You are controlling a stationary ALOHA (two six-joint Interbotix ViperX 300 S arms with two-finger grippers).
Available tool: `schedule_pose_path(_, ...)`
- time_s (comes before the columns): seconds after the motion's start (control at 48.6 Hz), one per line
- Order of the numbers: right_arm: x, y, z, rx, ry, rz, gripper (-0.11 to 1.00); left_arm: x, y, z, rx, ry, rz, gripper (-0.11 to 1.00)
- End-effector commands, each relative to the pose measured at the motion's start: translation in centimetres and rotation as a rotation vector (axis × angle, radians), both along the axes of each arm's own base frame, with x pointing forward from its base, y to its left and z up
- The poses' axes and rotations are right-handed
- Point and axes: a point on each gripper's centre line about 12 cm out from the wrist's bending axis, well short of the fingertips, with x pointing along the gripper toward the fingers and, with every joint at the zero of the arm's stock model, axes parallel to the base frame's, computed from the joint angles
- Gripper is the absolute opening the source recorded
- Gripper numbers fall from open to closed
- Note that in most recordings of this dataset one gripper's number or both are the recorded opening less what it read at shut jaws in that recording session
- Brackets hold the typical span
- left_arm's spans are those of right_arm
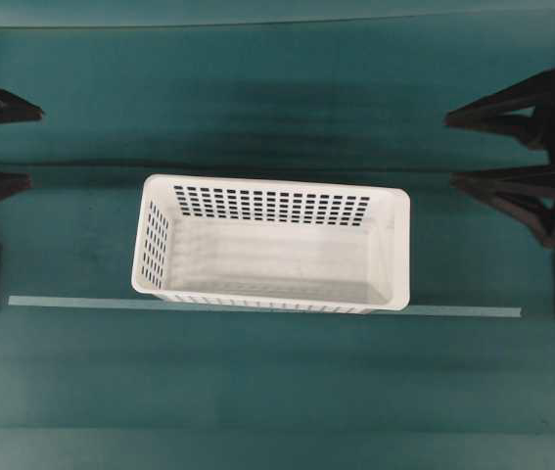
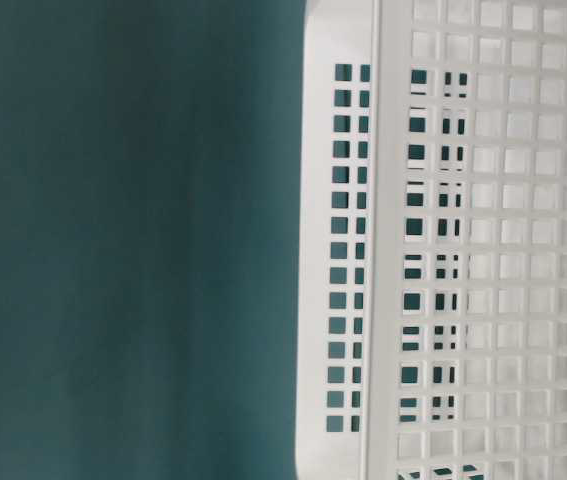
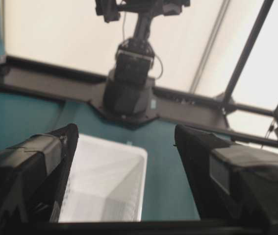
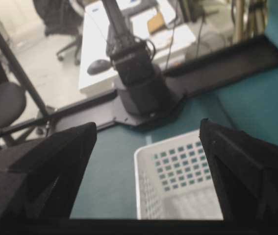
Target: Lift the white basket with both hands.
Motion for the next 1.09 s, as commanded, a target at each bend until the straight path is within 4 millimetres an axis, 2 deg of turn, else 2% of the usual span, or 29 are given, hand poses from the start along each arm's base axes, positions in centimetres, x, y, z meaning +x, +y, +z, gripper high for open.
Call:
schedule_pose_path(0.0,-0.3,0.1,0.6,-0.031,-0.025,0.001,0.90,0.2,-0.1,0.4,0.005,-0.012,-0.006,0.87)
schedule_pose_path(0.268,-1.3,0.1,0.8,-0.061,-0.049,0.000,0.90,0.1,-0.2,-0.2,0.014,-0.001,-0.010,0.87)
schedule_pose_path(0.803,-1.7,0.2,0.3,-0.060,-0.045,0.000,0.90,0.1,-0.4,-0.4,0.003,0.002,-0.019,0.87)
schedule_pose_path(1.071,-1.7,0.1,0.0,-0.053,-0.034,-0.001,0.90,-0.2,-0.4,-1.7,-0.009,0.024,-0.023,0.86)
